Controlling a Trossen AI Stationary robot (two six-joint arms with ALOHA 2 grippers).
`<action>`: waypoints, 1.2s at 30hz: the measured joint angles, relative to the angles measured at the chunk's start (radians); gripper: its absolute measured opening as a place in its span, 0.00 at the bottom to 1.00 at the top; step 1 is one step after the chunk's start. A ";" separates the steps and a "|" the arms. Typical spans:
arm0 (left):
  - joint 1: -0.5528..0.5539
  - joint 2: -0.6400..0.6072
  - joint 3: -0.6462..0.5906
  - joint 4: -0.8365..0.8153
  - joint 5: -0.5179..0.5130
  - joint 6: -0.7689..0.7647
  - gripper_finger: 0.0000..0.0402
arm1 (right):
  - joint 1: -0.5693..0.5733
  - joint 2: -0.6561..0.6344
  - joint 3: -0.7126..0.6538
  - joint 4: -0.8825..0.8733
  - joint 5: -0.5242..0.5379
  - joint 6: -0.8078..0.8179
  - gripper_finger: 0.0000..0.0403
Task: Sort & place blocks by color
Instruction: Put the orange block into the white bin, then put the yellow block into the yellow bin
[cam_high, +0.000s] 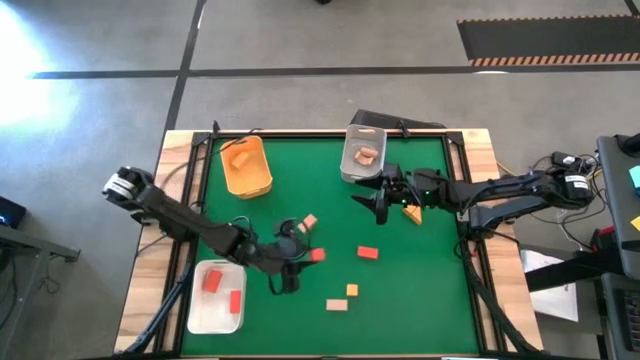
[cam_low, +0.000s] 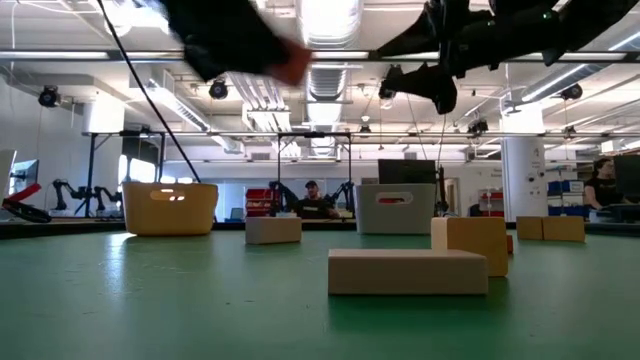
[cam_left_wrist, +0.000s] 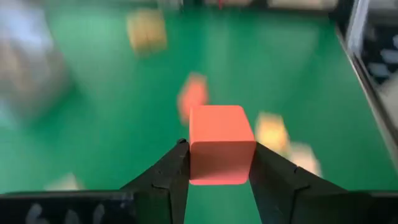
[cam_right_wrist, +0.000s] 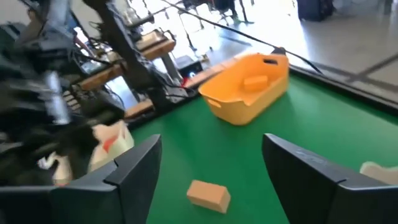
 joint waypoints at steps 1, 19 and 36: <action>-0.003 -0.019 0.026 -0.134 0.056 -0.103 0.30 | 0.001 -0.004 0.000 0.001 -0.002 -0.009 0.65; -0.258 -0.085 0.146 -1.074 0.712 -1.050 0.31 | 0.000 0.024 0.000 -0.023 0.000 -0.032 0.65; -0.224 -0.091 0.116 -1.057 0.732 -0.974 0.50 | 0.001 0.017 0.000 -0.064 -0.031 0.067 0.64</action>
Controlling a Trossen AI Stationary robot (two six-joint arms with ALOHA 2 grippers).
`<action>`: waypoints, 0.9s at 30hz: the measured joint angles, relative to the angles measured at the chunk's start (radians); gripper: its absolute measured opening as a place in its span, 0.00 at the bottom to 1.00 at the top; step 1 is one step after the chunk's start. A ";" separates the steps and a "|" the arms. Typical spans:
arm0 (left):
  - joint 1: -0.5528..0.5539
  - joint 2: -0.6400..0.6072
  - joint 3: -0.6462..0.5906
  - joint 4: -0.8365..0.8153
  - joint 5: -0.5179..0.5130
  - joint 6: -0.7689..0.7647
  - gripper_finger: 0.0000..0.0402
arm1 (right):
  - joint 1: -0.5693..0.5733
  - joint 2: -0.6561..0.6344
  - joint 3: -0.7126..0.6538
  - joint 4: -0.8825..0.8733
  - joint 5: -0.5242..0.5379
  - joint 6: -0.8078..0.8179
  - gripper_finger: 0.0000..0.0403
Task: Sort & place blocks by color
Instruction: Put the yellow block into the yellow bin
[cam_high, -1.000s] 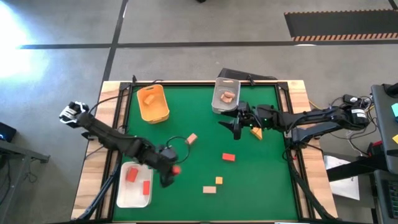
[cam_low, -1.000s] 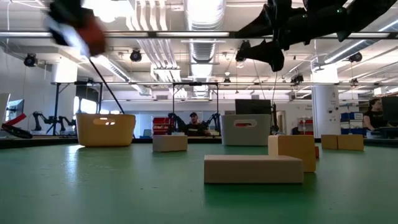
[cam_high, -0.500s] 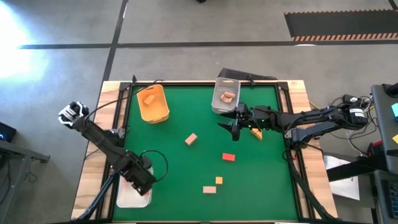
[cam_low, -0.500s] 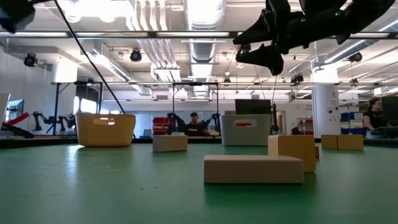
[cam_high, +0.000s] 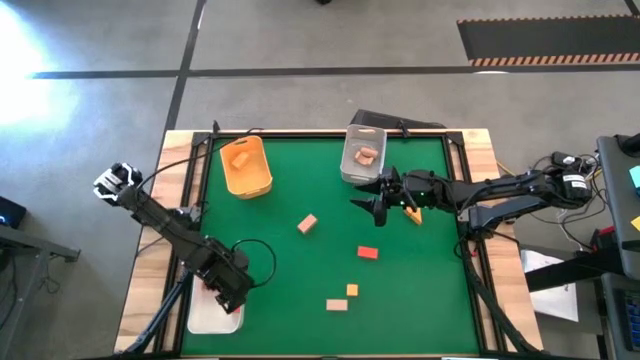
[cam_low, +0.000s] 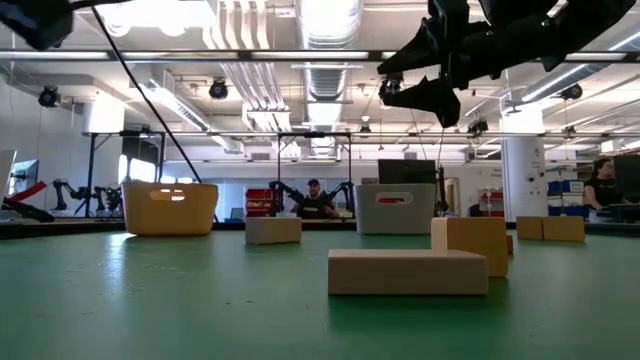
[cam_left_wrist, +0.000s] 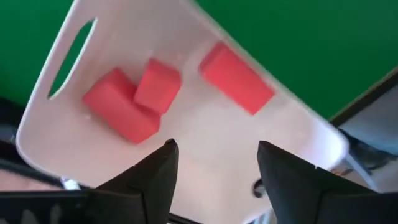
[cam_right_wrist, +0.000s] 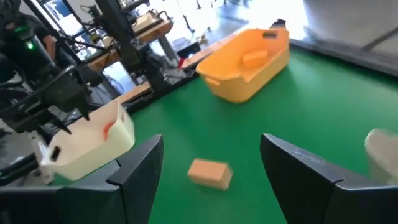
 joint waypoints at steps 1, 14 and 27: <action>0.015 -0.002 0.011 0.001 -0.003 0.020 0.50 | 0.000 0.000 0.000 -0.007 -0.013 0.010 0.64; 0.174 -0.007 0.174 0.080 -0.361 0.672 0.50 | 0.122 0.008 0.028 -0.050 -0.034 0.135 0.64; 0.330 -0.013 0.108 0.345 -0.425 1.269 0.50 | 0.219 0.106 0.229 -0.530 0.128 0.191 0.64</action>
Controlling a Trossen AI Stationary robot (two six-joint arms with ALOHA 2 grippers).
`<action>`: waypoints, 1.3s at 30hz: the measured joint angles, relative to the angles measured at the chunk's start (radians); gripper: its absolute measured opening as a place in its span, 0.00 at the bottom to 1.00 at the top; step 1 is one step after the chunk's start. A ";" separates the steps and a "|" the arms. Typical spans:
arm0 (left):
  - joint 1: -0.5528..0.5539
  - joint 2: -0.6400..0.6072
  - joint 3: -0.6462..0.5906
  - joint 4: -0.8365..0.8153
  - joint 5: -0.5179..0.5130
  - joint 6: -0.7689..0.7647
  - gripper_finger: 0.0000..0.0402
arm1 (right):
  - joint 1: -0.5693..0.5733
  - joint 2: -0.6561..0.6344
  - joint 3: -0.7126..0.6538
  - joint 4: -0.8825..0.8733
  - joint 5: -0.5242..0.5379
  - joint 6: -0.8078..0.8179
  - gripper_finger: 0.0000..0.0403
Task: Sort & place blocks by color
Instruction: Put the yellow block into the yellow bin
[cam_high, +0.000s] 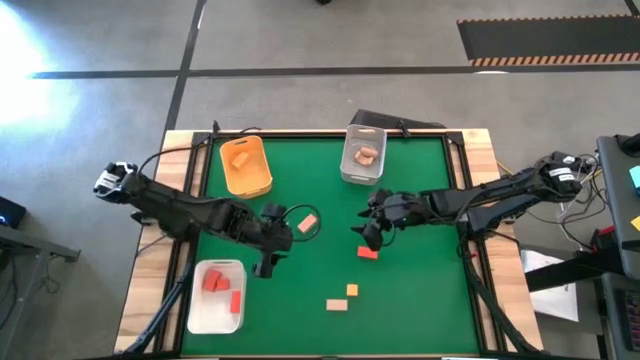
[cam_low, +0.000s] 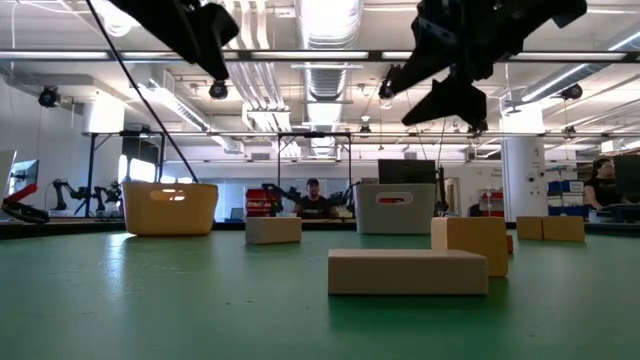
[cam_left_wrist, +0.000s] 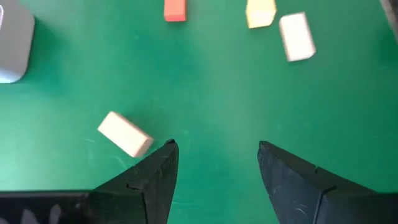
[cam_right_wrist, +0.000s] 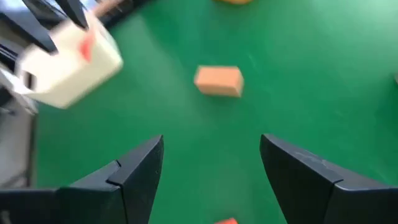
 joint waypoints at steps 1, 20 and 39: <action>0.011 -0.005 -0.014 0.007 0.000 0.016 0.50 | 0.000 0.008 0.011 -0.027 0.000 0.009 0.64; 0.193 -0.108 -0.174 0.161 0.001 0.123 0.50 | 0.023 0.032 0.150 -0.793 -0.003 0.362 0.64; 0.204 -0.109 -0.174 0.163 0.001 0.203 0.50 | 0.037 0.035 0.147 -0.877 -0.020 0.436 0.64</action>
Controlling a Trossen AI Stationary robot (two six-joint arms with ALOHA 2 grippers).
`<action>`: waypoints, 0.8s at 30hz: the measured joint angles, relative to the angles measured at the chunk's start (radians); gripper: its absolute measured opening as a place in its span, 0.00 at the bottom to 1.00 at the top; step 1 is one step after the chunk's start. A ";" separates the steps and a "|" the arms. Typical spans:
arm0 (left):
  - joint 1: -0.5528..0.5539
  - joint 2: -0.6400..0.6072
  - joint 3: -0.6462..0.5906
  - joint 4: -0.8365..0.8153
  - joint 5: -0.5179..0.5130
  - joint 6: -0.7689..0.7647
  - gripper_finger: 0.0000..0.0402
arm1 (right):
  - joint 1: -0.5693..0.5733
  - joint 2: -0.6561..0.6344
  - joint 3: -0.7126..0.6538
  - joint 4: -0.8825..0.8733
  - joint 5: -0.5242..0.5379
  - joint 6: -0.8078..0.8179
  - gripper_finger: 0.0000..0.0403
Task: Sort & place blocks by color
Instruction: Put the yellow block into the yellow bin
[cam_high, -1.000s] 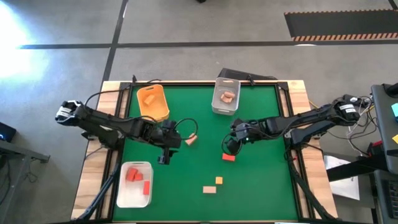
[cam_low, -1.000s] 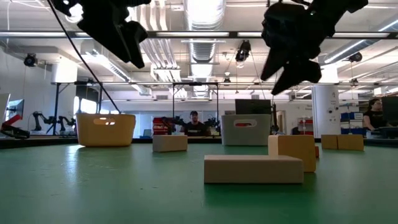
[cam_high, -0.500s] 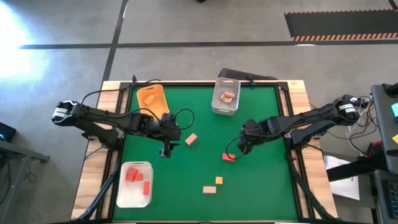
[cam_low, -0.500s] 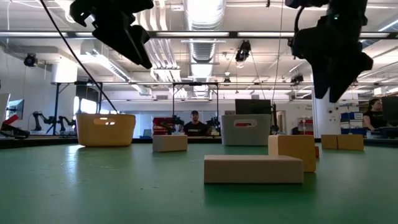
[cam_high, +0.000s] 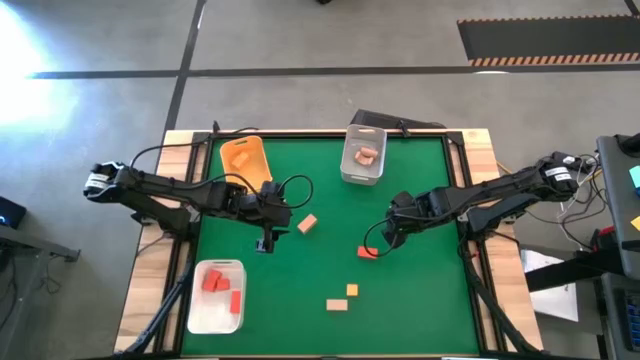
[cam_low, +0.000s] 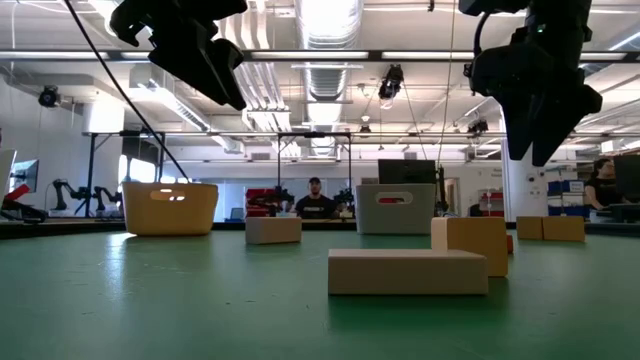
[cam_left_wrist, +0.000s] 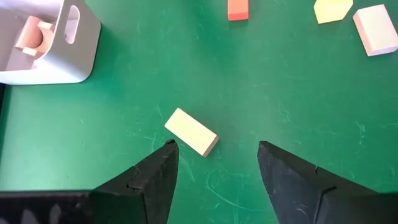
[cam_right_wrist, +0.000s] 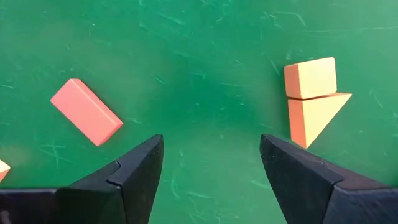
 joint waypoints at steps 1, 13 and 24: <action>0.000 0.000 0.000 0.000 0.000 0.000 0.50 | 0.000 0.000 0.000 0.001 0.000 -0.007 0.64; 0.000 0.001 0.000 0.002 -0.020 0.000 0.50 | -0.038 0.007 -0.002 -0.051 0.109 -0.003 0.64; 0.000 0.001 0.000 0.002 -0.027 -0.003 0.50 | -0.166 0.067 -0.013 -0.058 0.175 -0.193 0.64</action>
